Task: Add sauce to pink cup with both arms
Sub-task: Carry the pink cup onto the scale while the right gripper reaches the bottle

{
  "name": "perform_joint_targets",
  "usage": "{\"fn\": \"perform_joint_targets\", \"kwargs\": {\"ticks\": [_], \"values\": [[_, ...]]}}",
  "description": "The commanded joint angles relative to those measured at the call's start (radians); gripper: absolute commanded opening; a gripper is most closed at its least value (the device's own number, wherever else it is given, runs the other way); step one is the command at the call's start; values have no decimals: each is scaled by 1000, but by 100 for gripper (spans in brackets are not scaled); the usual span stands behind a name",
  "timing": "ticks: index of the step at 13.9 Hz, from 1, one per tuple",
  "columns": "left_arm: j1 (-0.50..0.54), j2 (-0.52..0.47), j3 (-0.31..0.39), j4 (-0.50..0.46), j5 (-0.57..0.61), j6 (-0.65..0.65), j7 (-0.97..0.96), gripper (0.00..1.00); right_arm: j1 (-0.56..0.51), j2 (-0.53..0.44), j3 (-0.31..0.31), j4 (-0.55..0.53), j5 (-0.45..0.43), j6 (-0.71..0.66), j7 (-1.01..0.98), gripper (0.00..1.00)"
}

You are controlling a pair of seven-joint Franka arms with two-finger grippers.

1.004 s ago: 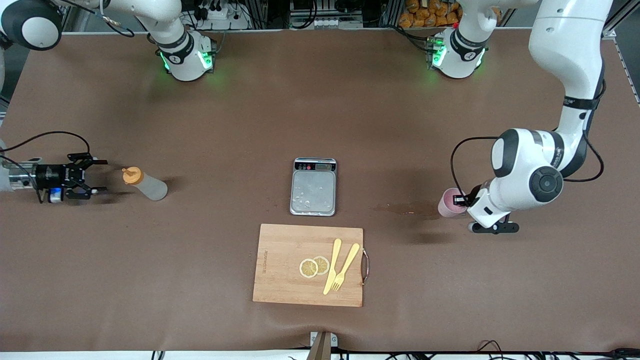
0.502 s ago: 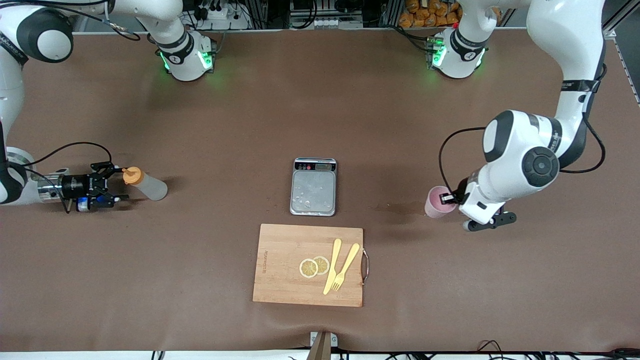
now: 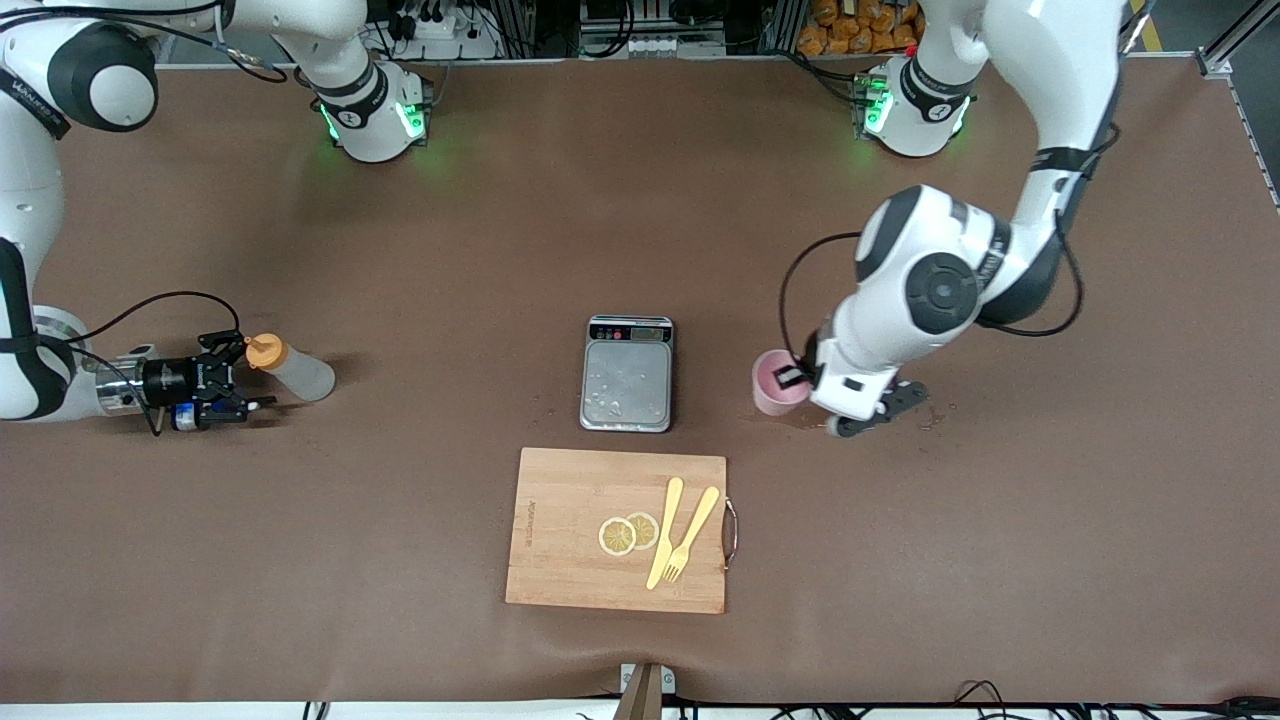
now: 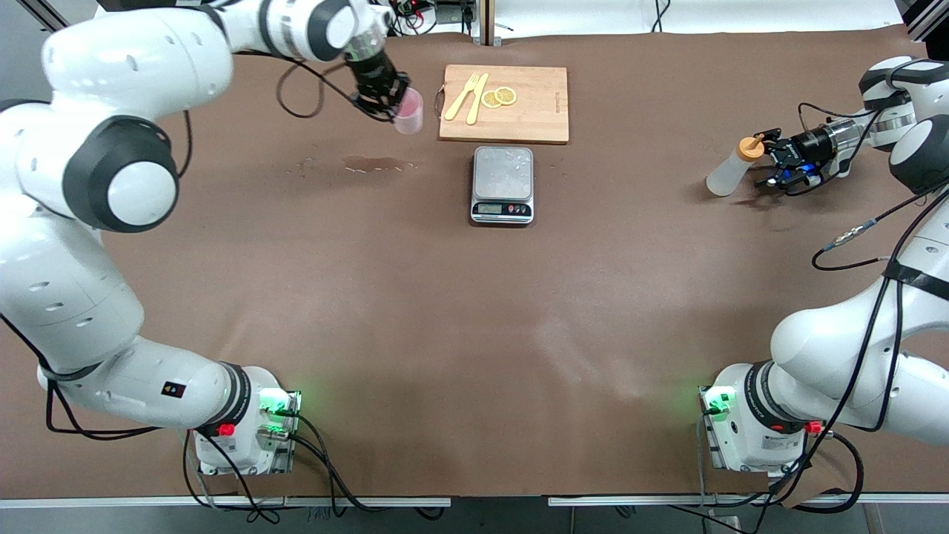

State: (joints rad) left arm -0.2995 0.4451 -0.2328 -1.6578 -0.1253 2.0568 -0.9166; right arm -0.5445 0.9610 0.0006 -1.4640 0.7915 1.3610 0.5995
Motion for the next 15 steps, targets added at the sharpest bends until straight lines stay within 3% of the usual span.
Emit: {"fn": "perform_joint_targets", "kwargs": {"ticks": [1,7,15], "values": [[-90,125,7,125,-60,-26,-135,0,14,7,-2,-16,47,1,17,100],[-242,283,12,291,-70,-6,-332,0,35,7,-2,-27,55,3,16,94],[-311,356,26,314,-62,183,-386,0,64,7,-2,-29,61,1,16,50]]}}
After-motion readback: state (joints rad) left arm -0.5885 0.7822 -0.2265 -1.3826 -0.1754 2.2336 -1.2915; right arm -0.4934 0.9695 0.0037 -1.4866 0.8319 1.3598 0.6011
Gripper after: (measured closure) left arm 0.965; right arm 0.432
